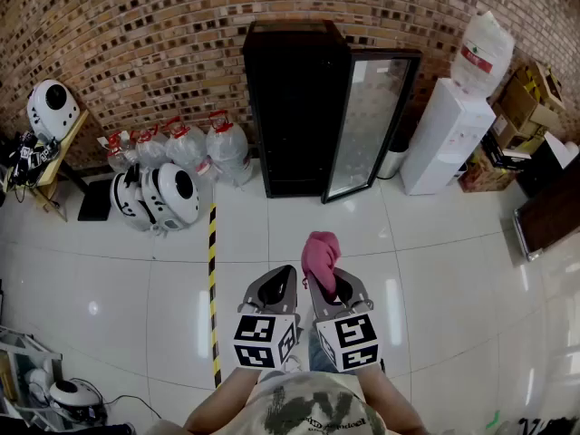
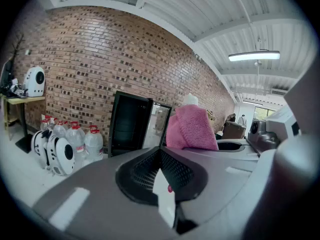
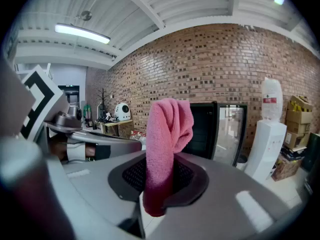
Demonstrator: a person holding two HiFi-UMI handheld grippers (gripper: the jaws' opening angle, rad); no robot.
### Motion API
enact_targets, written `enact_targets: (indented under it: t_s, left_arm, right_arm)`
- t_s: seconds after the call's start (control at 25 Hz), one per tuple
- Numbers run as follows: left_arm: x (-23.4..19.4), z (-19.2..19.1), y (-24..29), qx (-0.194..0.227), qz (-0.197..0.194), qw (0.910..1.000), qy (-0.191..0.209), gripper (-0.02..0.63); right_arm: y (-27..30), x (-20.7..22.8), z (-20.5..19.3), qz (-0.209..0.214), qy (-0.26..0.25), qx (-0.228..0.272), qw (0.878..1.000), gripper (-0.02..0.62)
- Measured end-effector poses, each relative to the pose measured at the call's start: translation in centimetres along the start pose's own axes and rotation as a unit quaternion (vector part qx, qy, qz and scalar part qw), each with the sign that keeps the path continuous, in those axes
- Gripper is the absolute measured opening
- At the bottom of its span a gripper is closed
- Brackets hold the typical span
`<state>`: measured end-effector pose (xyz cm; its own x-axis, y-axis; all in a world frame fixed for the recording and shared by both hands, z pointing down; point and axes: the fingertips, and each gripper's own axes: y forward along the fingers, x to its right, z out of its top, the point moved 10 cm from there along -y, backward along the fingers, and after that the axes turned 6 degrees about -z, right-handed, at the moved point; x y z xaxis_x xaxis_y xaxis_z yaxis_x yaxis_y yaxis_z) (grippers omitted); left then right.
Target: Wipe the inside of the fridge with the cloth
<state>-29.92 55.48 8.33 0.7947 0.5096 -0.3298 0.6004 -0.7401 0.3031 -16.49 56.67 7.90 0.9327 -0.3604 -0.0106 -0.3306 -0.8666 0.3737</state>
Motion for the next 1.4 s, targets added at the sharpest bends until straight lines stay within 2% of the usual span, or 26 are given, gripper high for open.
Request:
enact_targets:
  t_s: [0.24,0.56,0.84,1.16,1.4]
  left_arm:
    - [-1.4,2.1,5.6,-0.005,0.005,1.0000,0.007,0.011]
    - [-2.5,7.3,14.7,-0.002,0.029,0.9995,0.013,0.012]
    - [-3.7,10.1,20.6,-0.002,0.048,0.9986,0.024,0.012]
    - [-7.2,12.2,25.5,-0.001,0.057,0.9982,0.016,0.012]
    - [-12.7,13.9,30.0,0.006,0.045,0.9989,0.011,0.011]
  right_arm:
    - [4.7,4.1,1.0,0.004,0.008,0.006,1.000,0.061]
    - [11.4,11.1,4.7,0.037,0.014,0.019,0.999,0.061]
    - [16.2,16.2,6.3,0.050,0.016,0.024,0.998,0.061]
    - [22.2,18.8,7.7,0.061,0.011,0.019,0.998,0.061]
    - [29.3,18.9,9.1,0.059,0.001,0.011,0.998,0.061]
